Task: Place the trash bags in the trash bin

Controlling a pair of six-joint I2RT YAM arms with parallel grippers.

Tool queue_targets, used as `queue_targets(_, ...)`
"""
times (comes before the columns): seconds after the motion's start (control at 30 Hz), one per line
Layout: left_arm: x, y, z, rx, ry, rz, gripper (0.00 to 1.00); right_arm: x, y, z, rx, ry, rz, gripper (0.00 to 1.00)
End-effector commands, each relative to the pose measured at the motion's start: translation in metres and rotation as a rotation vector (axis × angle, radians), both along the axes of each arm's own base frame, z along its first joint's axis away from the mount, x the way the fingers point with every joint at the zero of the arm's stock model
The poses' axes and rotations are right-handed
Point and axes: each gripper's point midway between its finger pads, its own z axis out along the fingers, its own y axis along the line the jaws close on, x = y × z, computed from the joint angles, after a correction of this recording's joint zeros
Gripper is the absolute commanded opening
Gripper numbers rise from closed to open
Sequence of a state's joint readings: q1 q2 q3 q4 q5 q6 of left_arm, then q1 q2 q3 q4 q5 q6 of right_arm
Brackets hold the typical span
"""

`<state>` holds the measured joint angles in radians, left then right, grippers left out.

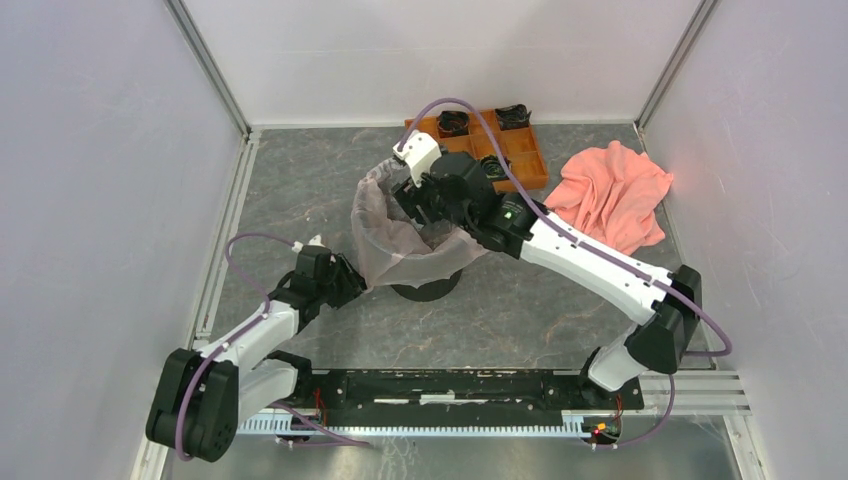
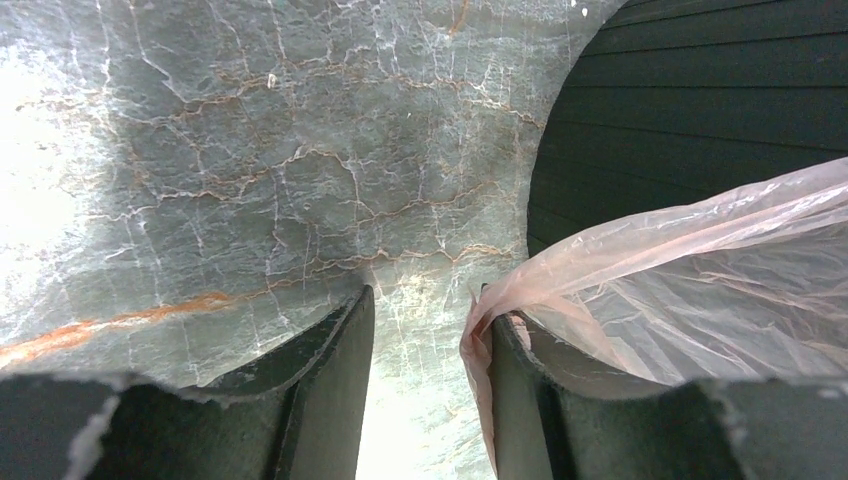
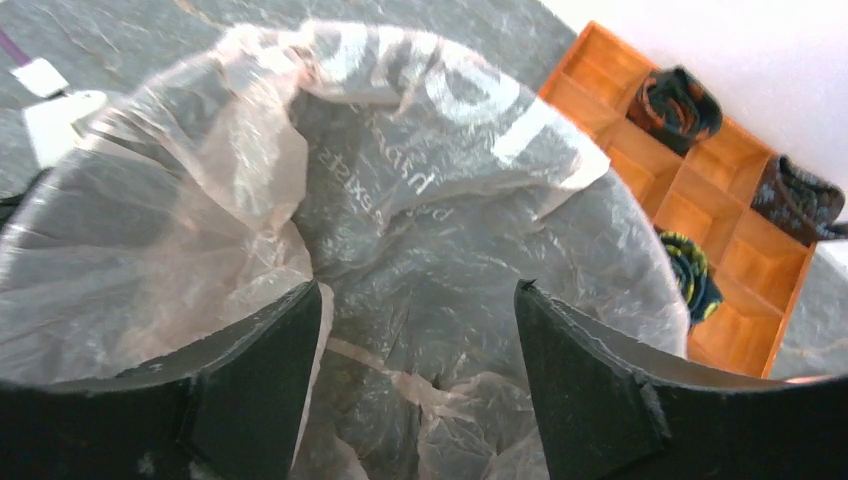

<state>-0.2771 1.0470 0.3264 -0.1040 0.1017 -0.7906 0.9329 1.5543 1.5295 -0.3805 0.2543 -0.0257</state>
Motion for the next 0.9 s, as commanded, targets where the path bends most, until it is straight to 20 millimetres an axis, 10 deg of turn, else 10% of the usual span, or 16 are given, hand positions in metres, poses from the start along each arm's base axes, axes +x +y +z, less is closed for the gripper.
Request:
queue_targets(0.0, 0.007, 0.005, 0.011, 0.040, -0.050, -0.012, 0.51, 0.008, -0.012, -0.044, -0.139, 0.044, -0.051, 0.73)
queue_targets(0.3, 0.005, 0.005, 0.014, 0.031, -0.055, -0.009, 0.51, 0.004, 0.022, -0.123, -0.284, 0.232, 0.060, 0.41)
queue_targets(0.63, 0.003, 0.005, 0.017, 0.028, -0.055, -0.006, 0.52, 0.005, 0.061, -0.195, -0.245, 0.342, 0.140, 0.34)
queue_targets(0.87, 0.002, 0.008, 0.022, 0.036, -0.074, 0.002, 0.52, 0.000, 0.061, -0.185, -0.210, 0.365, 0.130, 0.34)
